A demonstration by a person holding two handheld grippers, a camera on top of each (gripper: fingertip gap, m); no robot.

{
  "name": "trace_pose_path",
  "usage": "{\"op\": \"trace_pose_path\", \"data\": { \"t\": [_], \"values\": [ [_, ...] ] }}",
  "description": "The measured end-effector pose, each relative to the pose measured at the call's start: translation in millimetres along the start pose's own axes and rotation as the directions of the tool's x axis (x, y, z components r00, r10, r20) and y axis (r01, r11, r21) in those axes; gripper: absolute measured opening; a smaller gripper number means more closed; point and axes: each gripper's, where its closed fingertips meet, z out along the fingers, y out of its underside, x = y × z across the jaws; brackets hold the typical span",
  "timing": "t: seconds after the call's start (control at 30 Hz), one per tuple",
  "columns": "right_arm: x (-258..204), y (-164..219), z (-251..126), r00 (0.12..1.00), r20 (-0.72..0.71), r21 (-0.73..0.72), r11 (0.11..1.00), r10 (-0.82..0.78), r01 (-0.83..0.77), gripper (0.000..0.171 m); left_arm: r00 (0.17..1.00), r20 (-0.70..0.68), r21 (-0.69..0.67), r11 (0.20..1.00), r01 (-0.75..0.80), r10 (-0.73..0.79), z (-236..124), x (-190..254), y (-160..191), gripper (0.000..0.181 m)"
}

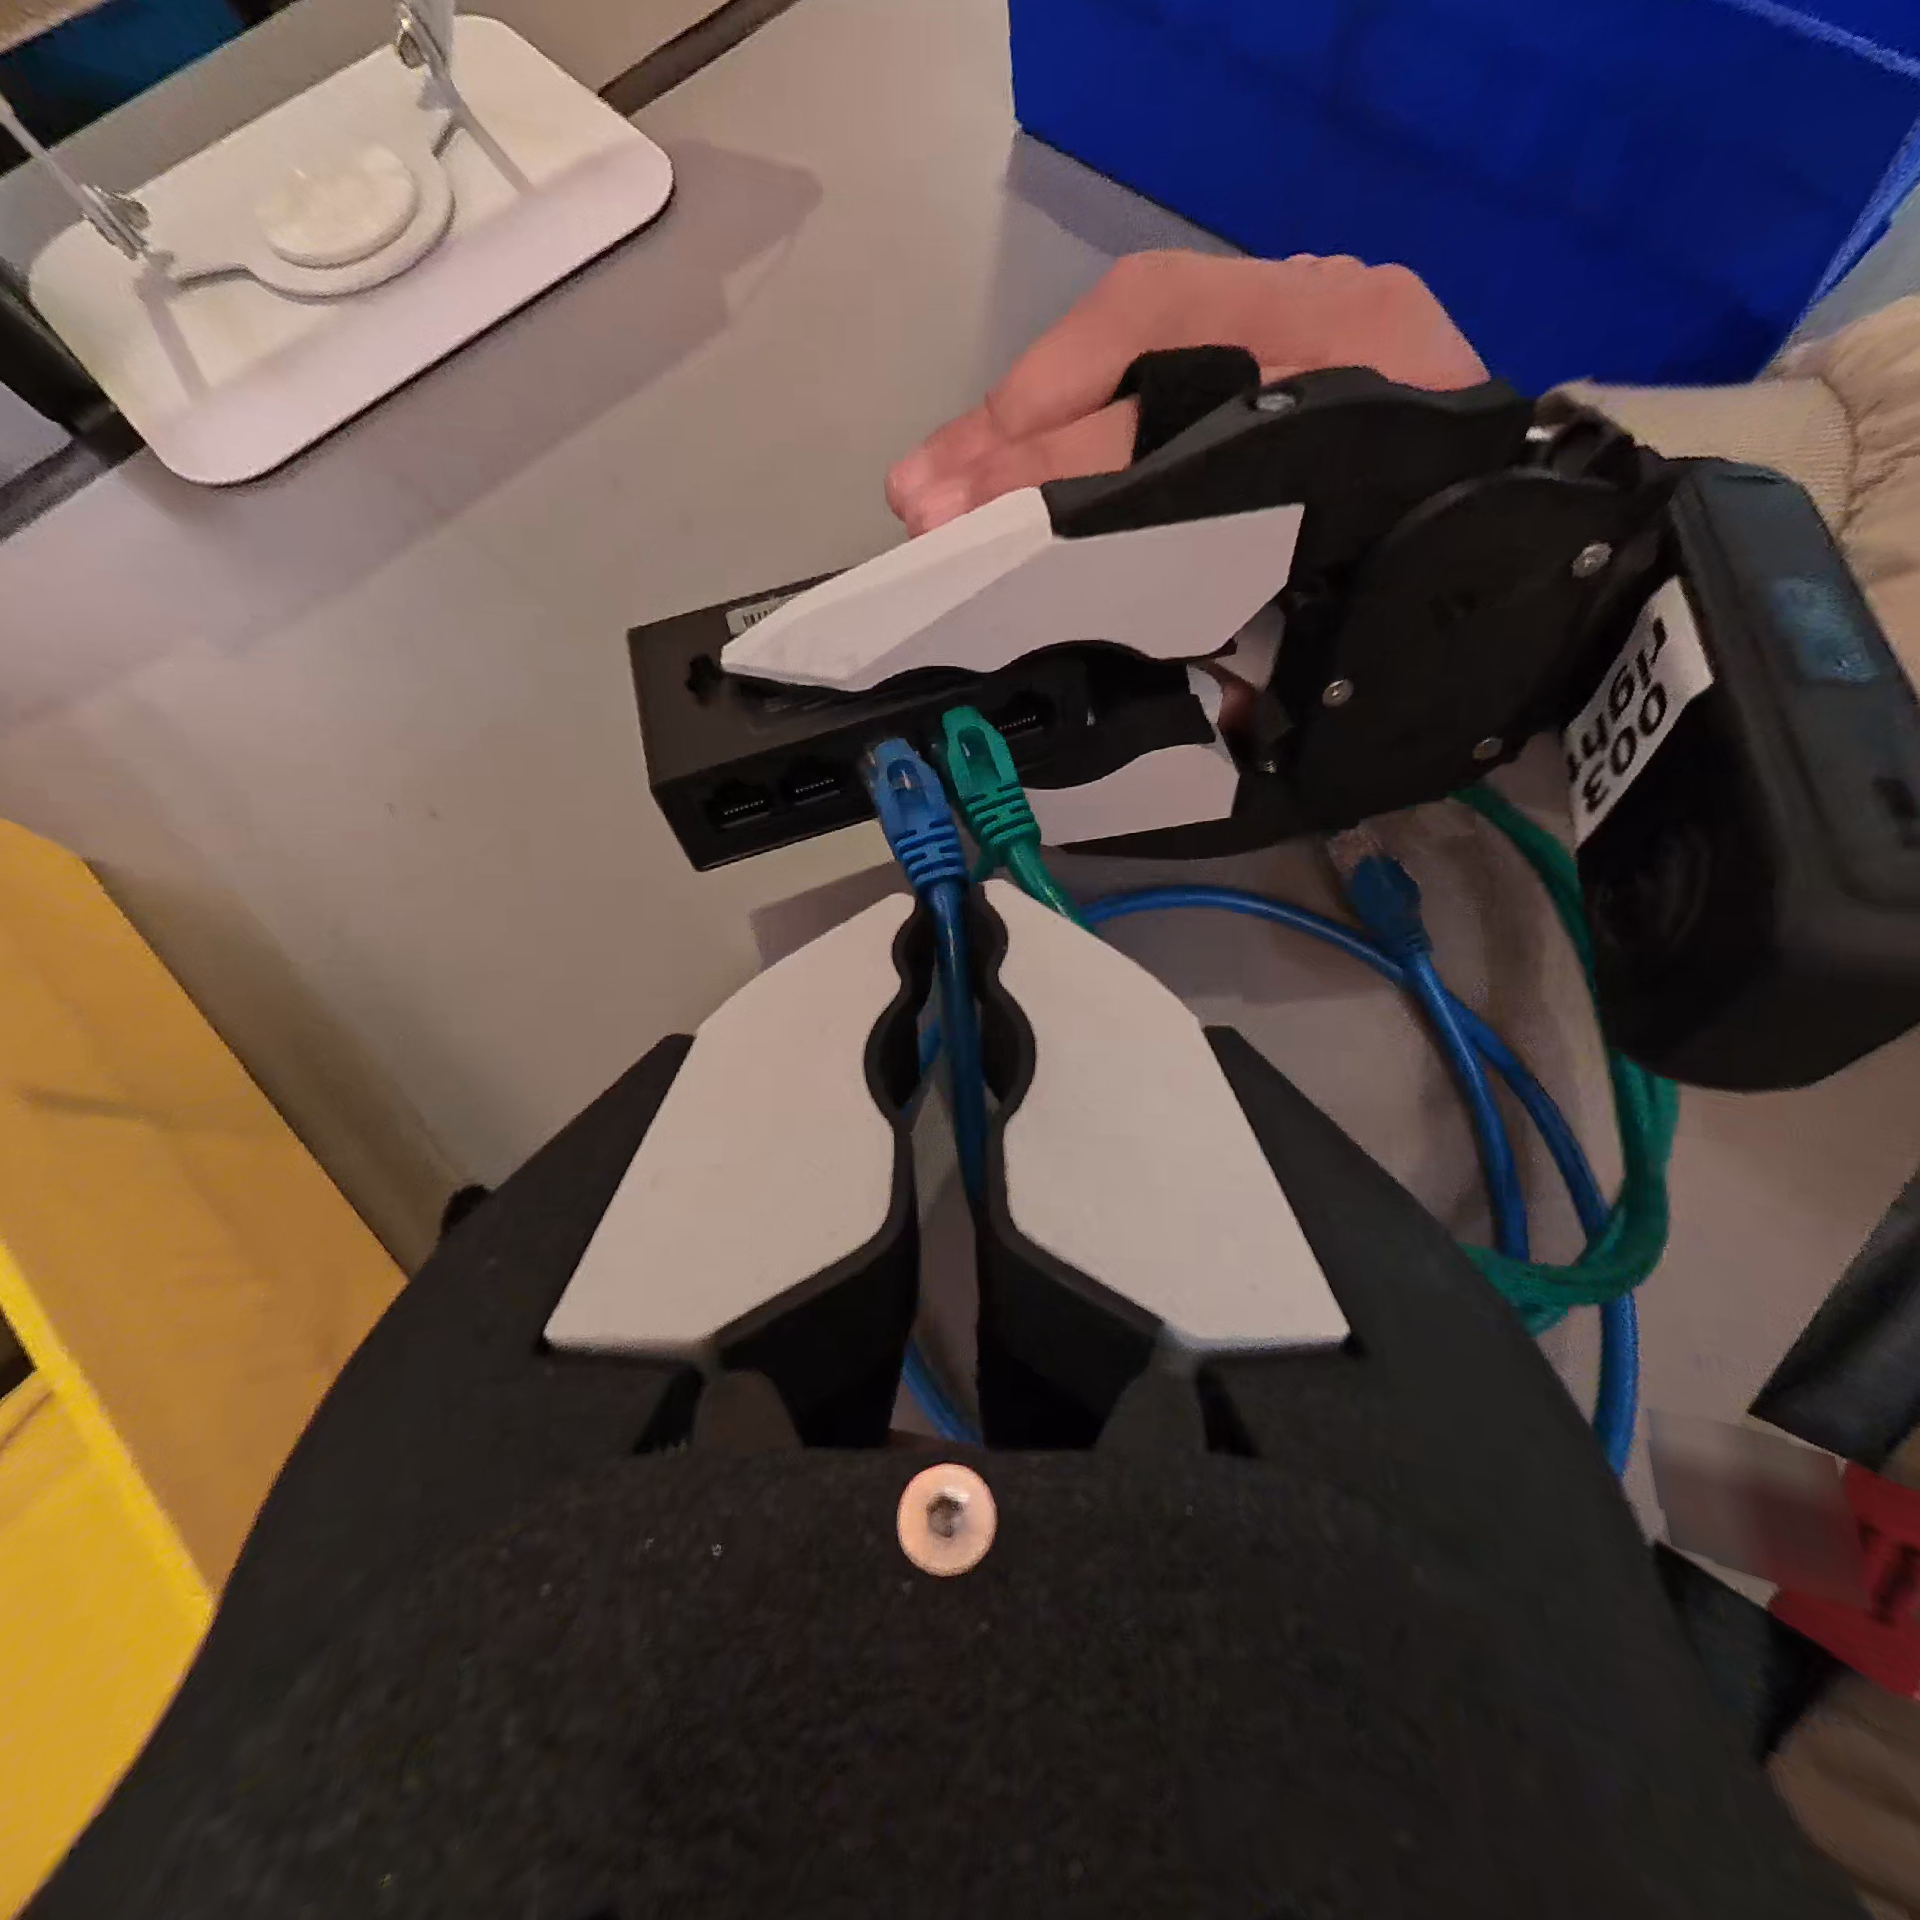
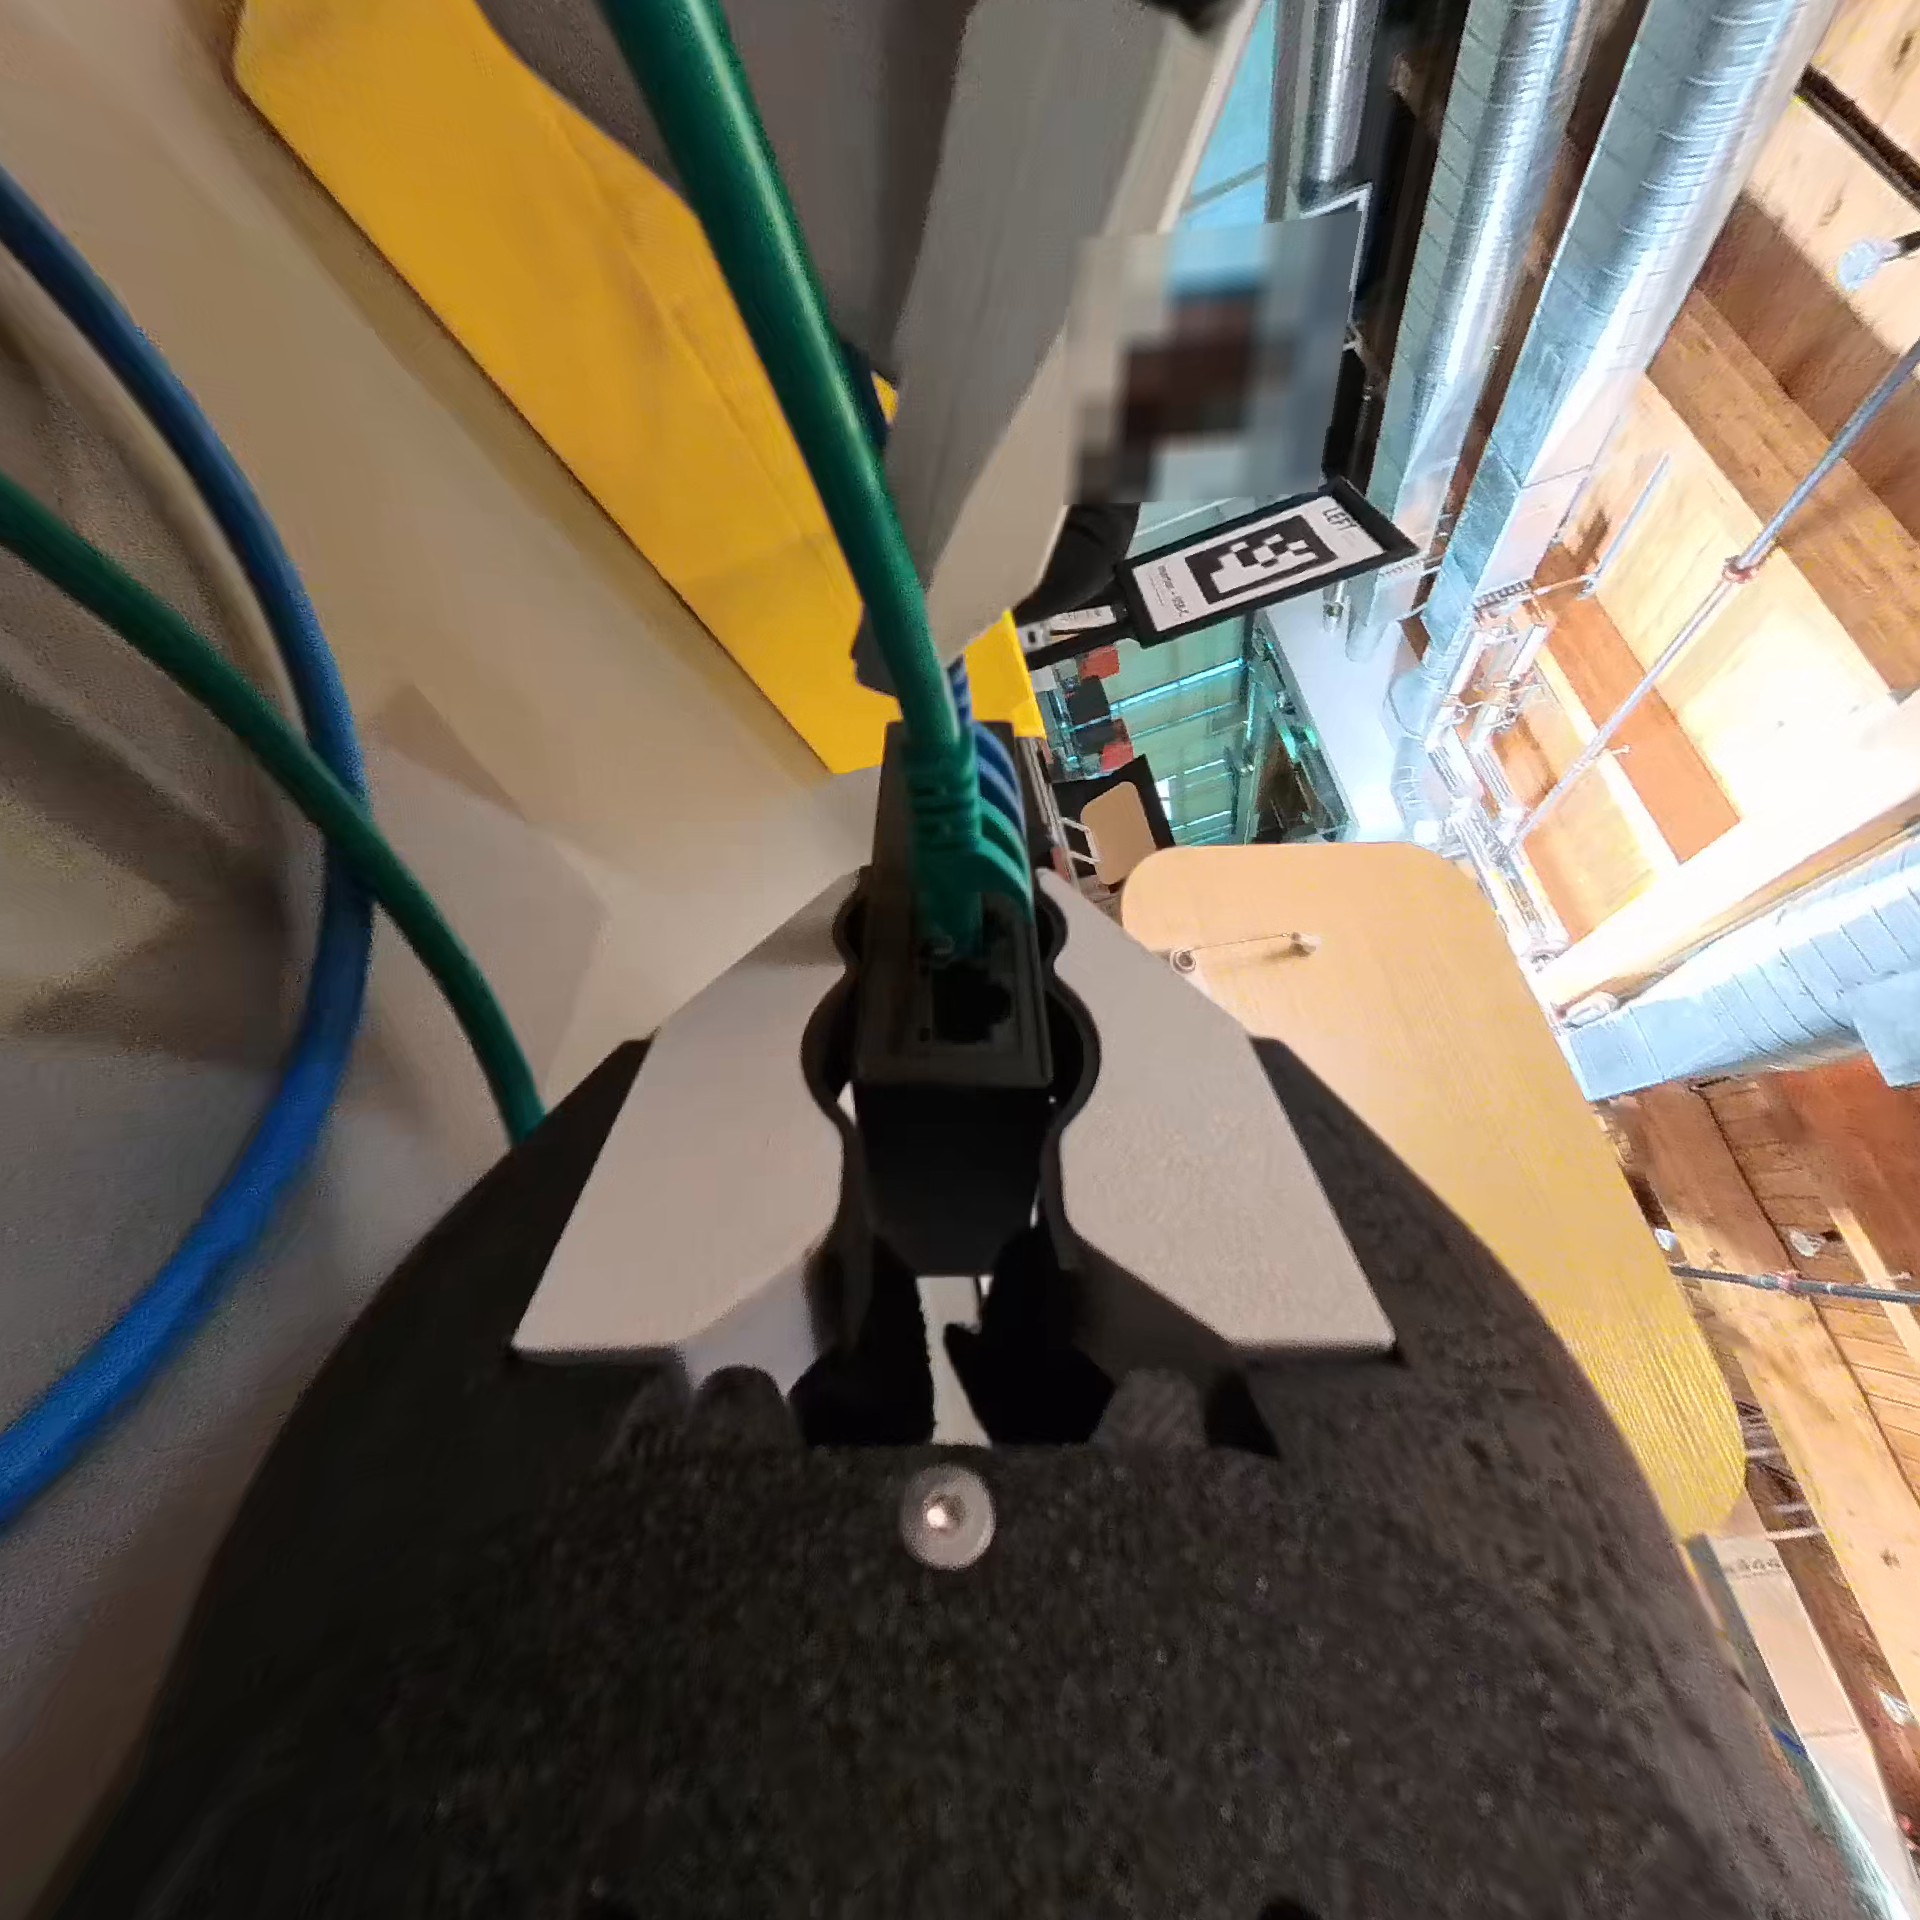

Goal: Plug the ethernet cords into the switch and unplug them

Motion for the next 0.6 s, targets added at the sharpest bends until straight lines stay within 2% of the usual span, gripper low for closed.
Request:
{"op": "trace_pose_path", "data": {
  "t": [0.13, 0.4, 0.5, 0.6],
  "values": [
    [-7, 3, 0, 0.998, 0.056, -0.017, 1.0, 0.009, -0.009, 0.027, 0.999, 0.002, -0.017, 0.999, 0.042, -0.042, 4, 2, 3, 0.005],
    [-13, 10, 0, 0.982, 0.137, -0.061, 0.991, 0.129, -0.121, 0.026, 0.99, -0.091, 0.086, 0.99, 0.114, -0.106, 10, 0, -2, 0.005],
    [-24, 14, 2, 0.976, 0.179, -0.091, 0.99, 0.122, -0.107, 0.026, 0.996, -0.042, 0.047, 0.995, 0.084, -0.082, 17, -4, 7, 0.003],
    [-24, 17, 4, 0.97, 0.178, -0.11, 0.983, 0.163, -0.145, 0.026, 0.992, -0.032, 0.076, 0.99, 0.121, -0.119, 20, -8, 4, 0.003]
  ]
}}
